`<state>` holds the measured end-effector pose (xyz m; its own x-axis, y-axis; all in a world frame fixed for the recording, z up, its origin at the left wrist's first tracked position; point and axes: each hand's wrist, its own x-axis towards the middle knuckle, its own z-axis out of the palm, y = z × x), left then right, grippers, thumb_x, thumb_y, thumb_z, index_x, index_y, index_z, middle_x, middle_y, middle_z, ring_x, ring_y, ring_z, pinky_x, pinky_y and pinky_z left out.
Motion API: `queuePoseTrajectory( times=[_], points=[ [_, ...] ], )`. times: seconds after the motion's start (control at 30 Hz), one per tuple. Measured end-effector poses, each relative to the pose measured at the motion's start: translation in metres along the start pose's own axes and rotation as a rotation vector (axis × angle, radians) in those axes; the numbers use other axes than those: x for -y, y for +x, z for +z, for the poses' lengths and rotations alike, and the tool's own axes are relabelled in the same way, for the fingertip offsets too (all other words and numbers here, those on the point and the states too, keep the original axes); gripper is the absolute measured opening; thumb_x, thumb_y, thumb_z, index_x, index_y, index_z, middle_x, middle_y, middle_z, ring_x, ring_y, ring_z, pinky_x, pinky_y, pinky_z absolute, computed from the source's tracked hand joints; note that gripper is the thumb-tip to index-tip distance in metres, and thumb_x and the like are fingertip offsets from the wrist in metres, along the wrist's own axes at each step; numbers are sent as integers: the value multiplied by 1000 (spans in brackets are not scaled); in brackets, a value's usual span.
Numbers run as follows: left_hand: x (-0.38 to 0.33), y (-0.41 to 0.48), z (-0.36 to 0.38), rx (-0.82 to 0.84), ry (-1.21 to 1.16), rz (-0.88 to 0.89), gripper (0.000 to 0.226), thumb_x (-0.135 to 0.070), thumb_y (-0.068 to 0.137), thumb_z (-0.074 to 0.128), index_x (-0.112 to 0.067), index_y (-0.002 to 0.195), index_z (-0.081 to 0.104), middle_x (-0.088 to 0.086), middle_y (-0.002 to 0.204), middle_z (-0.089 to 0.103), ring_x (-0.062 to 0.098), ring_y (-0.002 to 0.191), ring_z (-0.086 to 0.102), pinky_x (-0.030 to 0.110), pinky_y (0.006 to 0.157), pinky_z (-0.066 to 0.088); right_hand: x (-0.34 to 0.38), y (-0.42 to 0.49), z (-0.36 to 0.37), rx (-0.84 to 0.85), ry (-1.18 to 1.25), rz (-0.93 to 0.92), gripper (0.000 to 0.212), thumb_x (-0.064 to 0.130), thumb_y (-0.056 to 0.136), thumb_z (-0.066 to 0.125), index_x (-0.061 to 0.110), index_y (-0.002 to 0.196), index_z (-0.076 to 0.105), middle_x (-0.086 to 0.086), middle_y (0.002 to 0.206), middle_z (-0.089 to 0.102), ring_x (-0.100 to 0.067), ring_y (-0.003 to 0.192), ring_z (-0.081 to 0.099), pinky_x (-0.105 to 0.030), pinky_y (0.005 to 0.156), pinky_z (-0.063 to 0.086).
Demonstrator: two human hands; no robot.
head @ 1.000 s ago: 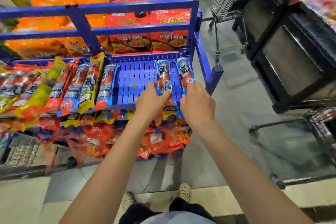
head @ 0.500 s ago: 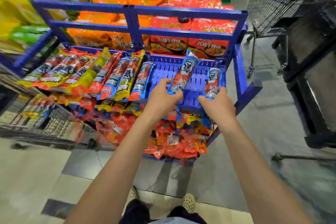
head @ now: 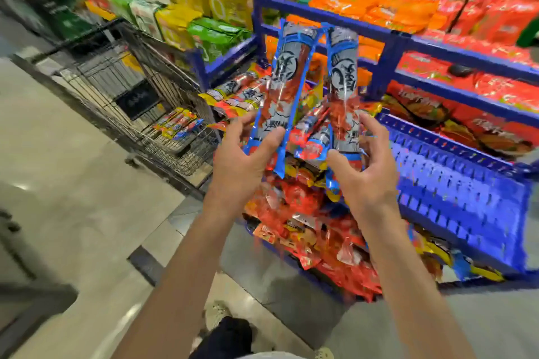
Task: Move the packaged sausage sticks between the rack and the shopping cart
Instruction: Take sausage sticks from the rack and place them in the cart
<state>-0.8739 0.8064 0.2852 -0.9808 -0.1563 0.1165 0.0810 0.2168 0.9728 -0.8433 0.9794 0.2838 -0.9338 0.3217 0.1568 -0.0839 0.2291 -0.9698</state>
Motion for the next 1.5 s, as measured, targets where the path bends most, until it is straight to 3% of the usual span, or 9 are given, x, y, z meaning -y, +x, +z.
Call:
queuePoseTrajectory(
  times=[0.13, 0.3, 0.43, 0.7, 0.87, 1.0, 1.1, 1.33, 1.5],
  points=[
    [25, 18, -91, -189, -23, -48, 40, -45, 79, 71, -30, 114, 60, -7, 105, 68, 11, 89, 66, 27, 73, 55, 13, 1, 89, 167, -21, -78, 53, 25, 86, 71, 24, 135, 50, 23, 127, 54, 17, 115, 48, -4, 95, 35],
    [91, 32, -202, -351, 46, -168, 36, -48, 75, 70, -33, 107, 63, 0, 94, 70, 20, 65, 63, 36, 54, 53, 4, -10, 210, 379, -39, 13, 48, 22, 84, 73, 30, 128, 55, 15, 108, 67, 7, 92, 63, -19, 88, 50],
    [154, 37, -270, -354, 88, -349, 25, -28, 86, 70, -19, 108, 62, 9, 83, 66, 13, 48, 55, 28, 41, 44, -31, -21, 298, 492, -157, 137, 48, 36, 76, 71, 40, 121, 56, 10, 99, 70, -11, 85, 67, -40, 85, 55],
    [241, 59, -354, -297, 105, -622, 20, -20, 91, 66, -7, 105, 60, 5, 70, 62, 2, 41, 53, 17, 40, 42, -101, -41, 412, 575, -285, 400, 58, 50, 62, 64, 32, 117, 61, 9, 90, 70, -13, 73, 66, -37, 71, 57],
    [296, 84, -378, -279, 52, -777, 20, -24, 91, 65, -10, 104, 61, 2, 58, 58, 9, 41, 51, 24, 46, 40, -126, -32, 457, 643, -439, 468, 42, 37, 81, 69, 30, 121, 59, 5, 93, 69, -19, 78, 67, -37, 71, 57],
    [337, 124, -394, -268, 21, -880, 26, -28, 91, 65, -11, 110, 60, 6, 72, 62, 12, 50, 53, 26, 47, 43, -142, -9, 501, 635, -388, 557, 27, 32, 91, 64, 26, 116, 55, -1, 93, 66, -15, 67, 62, -27, 59, 52],
    [362, 177, -411, -228, 33, -897, 26, -35, 92, 63, -15, 108, 59, 5, 67, 59, 12, 47, 49, 24, 43, 39, -156, 22, 546, 598, -387, 597, 17, 32, 92, 63, 31, 107, 55, 4, 91, 66, -11, 68, 62, -26, 64, 52],
    [385, 352, -472, -126, 110, -824, 21, -30, 91, 65, -12, 102, 58, 0, 53, 57, 13, 40, 44, 23, 42, 34, -160, 137, 687, 539, -374, 702, 31, 35, 91, 62, 23, 119, 55, 0, 91, 66, -17, 70, 64, -30, 65, 46],
    [404, 471, -508, -97, 220, -780, 11, -25, 90, 65, -20, 92, 55, 1, 57, 59, 11, 41, 50, 26, 46, 39, -161, 199, 767, 541, -405, 741, 16, 38, 89, 62, 26, 97, 56, 0, 79, 61, -24, 76, 60, -33, 66, 46]
  ],
)
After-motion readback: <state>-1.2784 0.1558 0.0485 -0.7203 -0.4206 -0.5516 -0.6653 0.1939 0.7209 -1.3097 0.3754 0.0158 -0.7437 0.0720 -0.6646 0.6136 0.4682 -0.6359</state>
